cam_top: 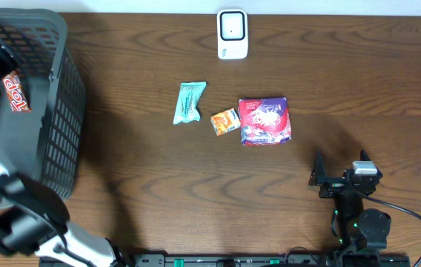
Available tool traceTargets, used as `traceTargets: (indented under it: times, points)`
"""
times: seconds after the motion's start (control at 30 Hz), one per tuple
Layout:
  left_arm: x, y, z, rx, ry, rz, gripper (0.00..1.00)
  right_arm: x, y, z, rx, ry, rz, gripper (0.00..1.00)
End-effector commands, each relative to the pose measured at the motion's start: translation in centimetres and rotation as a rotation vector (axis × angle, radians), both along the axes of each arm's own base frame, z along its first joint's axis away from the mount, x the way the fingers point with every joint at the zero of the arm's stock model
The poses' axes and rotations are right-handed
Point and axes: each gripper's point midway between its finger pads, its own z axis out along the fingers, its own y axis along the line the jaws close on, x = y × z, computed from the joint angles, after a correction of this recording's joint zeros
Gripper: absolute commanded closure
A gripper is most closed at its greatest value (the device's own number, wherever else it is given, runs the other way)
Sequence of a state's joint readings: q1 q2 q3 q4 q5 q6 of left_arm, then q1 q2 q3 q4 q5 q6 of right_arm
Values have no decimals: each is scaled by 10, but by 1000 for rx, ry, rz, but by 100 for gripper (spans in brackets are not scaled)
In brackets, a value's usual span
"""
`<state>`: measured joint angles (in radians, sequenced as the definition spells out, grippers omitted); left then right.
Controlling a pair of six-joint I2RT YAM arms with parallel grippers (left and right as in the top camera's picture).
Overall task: Scan the item barcode
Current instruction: 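Reach the left gripper into the basket and grasp the red chocolate bar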
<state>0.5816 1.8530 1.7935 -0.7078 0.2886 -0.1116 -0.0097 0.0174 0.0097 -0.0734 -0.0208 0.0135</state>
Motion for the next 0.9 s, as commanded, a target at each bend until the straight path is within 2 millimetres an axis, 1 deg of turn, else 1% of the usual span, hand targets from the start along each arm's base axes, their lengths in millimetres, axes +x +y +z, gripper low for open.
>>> traceTargets:
  times: [0.0, 0.07, 0.13, 0.23, 0.33, 0.4, 0.53, 0.63, 0.73, 0.8, 0.83, 0.87]
  points:
    - [10, 19, -61, 25, 106, -1, 23, 0, 0, -2, -12, 2, 0, 1]
    - [12, 35, -83, 67, 153, 30, 23, 0, 0, -2, -12, 2, 0, 1]
    - [13, 45, -103, 106, 201, 31, 23, 0, 0, -2, -12, 2, 0, 1]
    - [19, 49, -128, 120, 228, -5, 23, 0, 0, -1, -11, 1, 0, 1]
    - [26, 53, -143, 122, 226, -5, 23, 0, 0, -1, -12, 1, 0, 1]
    - [30, 56, -148, 131, 216, -6, 23, 0, 0, -1, -12, 1, 0, 1]
    - [40, 63, -149, 154, 180, -1, 23, 0, 0, -2, -12, 3, 0, 1]
    - [43, 64, -150, 160, 171, 1, 24, 0, 0, -2, -12, 4, 0, 1]
    - [43, 65, -157, 156, 177, 1, 24, 0, 0, -2, -12, 4, 0, 1]
    - [42, 66, -168, 146, 192, 0, 24, 0, 0, -2, -11, 4, 0, 1]
    - [42, 66, -171, 142, 198, -1, 25, 0, 0, -2, -12, 3, 0, 1]
    - [42, 65, -176, 138, 205, -2, 32, 0, 0, -2, -12, 4, 0, 1]
